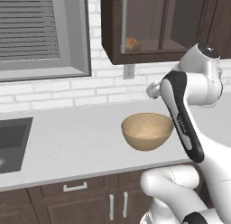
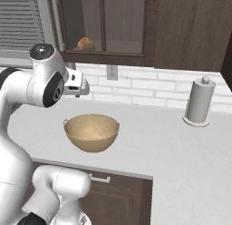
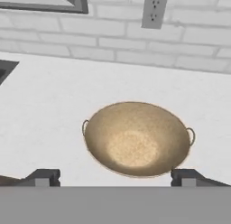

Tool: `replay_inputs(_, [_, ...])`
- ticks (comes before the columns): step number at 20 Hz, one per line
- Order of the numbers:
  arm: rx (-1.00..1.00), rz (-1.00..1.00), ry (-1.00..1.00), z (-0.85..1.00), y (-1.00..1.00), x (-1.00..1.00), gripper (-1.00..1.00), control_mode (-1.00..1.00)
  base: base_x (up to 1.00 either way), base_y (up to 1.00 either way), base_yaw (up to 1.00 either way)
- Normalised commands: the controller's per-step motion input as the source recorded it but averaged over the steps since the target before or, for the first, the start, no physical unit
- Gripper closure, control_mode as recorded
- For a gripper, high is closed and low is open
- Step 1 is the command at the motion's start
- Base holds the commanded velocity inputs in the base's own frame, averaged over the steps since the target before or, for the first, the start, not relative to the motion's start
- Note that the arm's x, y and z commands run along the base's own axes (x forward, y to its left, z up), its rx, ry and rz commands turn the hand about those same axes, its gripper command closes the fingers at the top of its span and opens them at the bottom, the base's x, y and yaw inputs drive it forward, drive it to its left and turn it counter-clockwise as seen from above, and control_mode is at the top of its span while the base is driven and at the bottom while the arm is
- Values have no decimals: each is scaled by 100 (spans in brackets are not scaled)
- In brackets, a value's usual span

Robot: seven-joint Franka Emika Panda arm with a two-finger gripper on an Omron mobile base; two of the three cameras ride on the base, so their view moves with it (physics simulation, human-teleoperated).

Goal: Open the cabinet, pick up the bread from the cabinet and place it in the basket. Then move the basket to the dining counter.

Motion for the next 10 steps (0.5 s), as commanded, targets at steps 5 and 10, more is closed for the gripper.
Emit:
replay_inputs(5, [0, 4, -47, 23, 0, -41, -100, -100, 0, 0, 0])
replay_inputs(10, [0, 0, -34, 39, 0, -5, -100, -100, 0, 0, 0])
